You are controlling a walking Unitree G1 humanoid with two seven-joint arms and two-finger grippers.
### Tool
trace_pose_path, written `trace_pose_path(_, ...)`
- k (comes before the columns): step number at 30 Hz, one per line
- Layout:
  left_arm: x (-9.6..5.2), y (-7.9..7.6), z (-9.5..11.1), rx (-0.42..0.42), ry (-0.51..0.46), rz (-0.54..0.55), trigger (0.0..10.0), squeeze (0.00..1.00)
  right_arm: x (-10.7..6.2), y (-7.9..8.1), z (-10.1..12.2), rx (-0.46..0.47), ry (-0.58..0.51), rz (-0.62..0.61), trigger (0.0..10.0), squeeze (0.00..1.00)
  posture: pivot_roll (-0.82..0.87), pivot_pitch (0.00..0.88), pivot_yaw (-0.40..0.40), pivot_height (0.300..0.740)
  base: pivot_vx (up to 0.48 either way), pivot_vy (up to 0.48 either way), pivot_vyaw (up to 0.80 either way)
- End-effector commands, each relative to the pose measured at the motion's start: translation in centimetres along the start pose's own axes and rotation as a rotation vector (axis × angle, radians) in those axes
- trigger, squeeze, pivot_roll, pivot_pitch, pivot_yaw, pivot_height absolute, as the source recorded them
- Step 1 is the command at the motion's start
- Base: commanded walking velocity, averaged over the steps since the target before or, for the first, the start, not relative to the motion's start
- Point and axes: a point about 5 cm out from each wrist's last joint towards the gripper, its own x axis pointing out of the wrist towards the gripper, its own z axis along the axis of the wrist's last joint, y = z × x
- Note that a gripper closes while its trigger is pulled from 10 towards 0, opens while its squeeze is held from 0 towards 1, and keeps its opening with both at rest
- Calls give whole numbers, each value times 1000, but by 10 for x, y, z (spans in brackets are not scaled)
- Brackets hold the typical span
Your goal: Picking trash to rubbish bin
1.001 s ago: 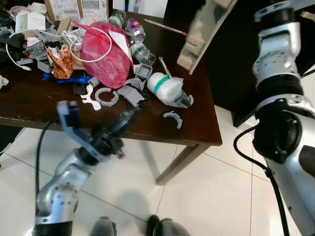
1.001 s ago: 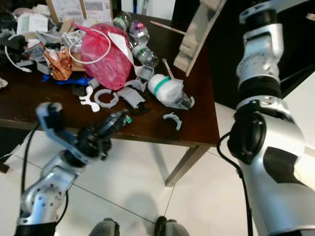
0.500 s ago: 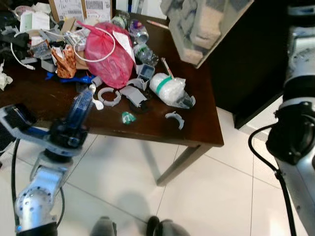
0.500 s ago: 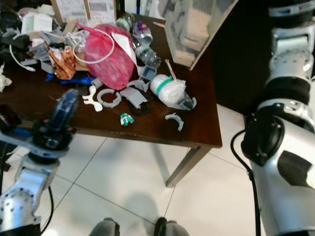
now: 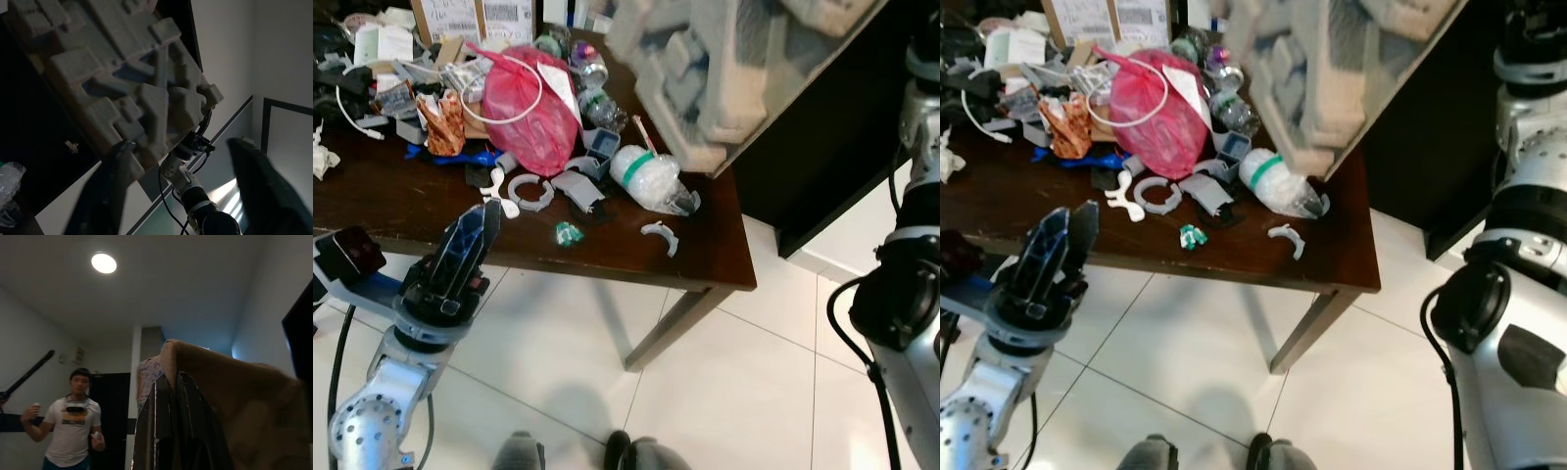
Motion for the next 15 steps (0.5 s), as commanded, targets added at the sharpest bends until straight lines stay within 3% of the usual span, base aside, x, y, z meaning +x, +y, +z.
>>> trace_pose_path(1, -9, 1, 0, -24, 14, 17, 10000, 1000, 5, 9, 12, -14, -49, 63, 0, 0, 260, 138, -124, 740, 0, 0, 0)
trace_pose_path(5, -14, 3, 2, -28, 9, 29, 10000, 1000, 5, 14, 6, 22, -28, 98, 0, 0, 261, 140, -125, 740, 0, 0, 0)
trace_pose_path(10, -19, 0, 4, -23, 18, 5, 10000, 1000, 1, 23, -8, 155, -34, 153, 0, 0, 259, 139, -128, 740, 0, 0, 0)
trace_pose_path(15, -19, -2, 4, -14, 30, -8, 10000, 1000, 1, 24, -15, 198, -34, 161, 0, 0, 259, 138, -130, 740, 0, 0, 0)
